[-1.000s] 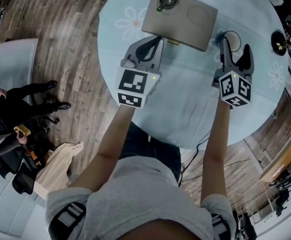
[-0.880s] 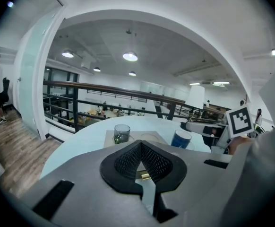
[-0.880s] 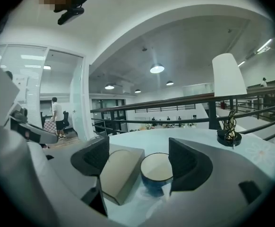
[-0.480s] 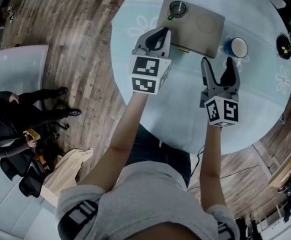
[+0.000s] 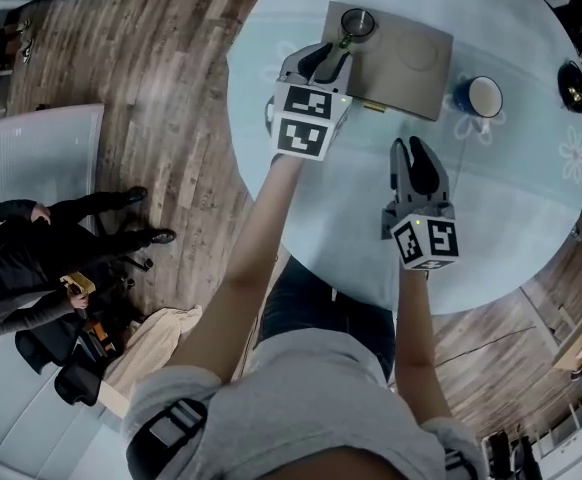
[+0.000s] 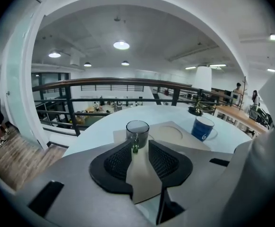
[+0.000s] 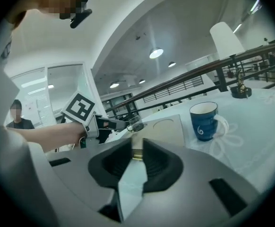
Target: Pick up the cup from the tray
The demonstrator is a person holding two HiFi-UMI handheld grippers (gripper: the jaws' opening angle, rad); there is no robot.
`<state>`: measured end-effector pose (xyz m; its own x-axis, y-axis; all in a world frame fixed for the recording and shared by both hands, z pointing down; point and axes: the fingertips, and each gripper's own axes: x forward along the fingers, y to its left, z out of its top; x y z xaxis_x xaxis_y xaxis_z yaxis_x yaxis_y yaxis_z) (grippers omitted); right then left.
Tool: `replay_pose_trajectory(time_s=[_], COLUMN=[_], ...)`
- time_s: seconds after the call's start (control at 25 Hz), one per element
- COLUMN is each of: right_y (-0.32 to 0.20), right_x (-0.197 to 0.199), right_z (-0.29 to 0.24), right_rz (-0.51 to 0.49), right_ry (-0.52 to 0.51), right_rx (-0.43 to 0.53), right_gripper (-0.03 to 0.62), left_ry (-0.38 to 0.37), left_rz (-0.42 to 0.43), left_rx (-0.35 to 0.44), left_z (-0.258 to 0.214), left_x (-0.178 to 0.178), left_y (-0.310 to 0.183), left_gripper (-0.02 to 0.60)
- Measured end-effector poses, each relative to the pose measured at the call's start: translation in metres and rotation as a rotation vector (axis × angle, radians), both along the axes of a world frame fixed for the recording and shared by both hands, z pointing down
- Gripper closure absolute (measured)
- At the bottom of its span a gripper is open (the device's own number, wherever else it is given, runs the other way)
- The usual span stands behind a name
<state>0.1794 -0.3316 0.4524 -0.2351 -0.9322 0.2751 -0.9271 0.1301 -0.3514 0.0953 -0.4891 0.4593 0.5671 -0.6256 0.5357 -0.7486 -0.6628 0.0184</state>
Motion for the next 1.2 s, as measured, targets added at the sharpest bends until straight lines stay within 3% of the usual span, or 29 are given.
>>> replay_pose_trajectory(time_s=[0.04,0.28,0.96,1.2], right_y=[0.001,0.005,0.017,0.018], right_x=[0.002,0.0,-0.003,0.006], right_z=[0.001,0.006,0.021,0.025], right_rz=[0.017,0.007,0.007,0.039], right_ry=[0.006,0.003,-0.02,-0.022], right_rx=[-0.003,-0.022,-0.082,-0.092], right_gripper=[0.557,0.586,0.588,0.587], left_ry=[-0.007,-0.028,-0.109,-0.116], left_rz=[0.005,0.025,0.076,0.08], left_rx=[-0.006,-0.029,-0.104,-0.104], left_z=[0.003,0.015,0.039,0.042], left_x=[0.002,0.011,0.017,0.017], left_y=[-0.001,-0.009,-0.028,-0.03], left_gripper=[0.469,0.46,0.453,0.52])
